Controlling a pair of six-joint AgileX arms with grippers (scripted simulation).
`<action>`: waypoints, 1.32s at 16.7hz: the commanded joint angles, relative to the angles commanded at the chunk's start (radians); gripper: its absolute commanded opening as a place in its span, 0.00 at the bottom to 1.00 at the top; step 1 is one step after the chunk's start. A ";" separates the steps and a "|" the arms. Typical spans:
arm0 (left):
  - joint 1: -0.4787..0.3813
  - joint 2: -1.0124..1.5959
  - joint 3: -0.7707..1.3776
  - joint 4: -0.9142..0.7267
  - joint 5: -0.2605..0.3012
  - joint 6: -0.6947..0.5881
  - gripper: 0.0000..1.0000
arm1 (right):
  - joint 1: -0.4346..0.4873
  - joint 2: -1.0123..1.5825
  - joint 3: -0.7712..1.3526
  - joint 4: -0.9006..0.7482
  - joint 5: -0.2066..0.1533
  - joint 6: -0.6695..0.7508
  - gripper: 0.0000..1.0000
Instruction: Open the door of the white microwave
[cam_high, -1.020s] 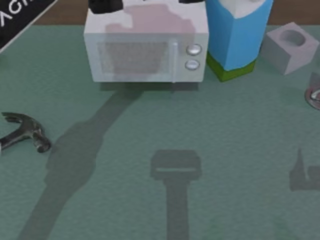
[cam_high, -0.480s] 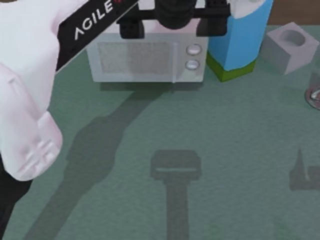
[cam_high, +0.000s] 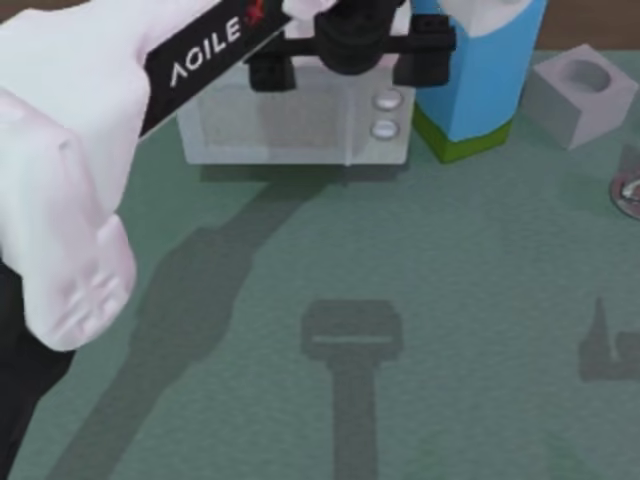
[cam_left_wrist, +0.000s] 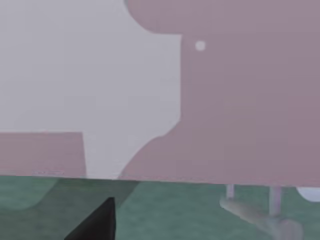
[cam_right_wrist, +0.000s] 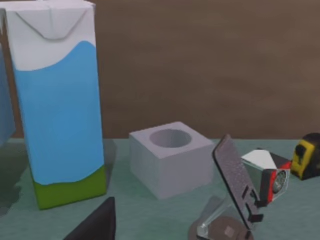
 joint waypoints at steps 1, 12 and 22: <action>0.007 0.014 -0.016 0.032 0.003 0.007 1.00 | 0.000 0.000 0.000 0.000 0.000 0.000 1.00; 0.021 0.040 -0.046 0.093 0.009 0.021 0.62 | 0.000 0.000 0.000 0.000 0.000 0.000 1.00; 0.021 0.040 -0.046 0.093 0.009 0.021 0.00 | 0.000 0.000 0.000 0.000 0.000 0.000 1.00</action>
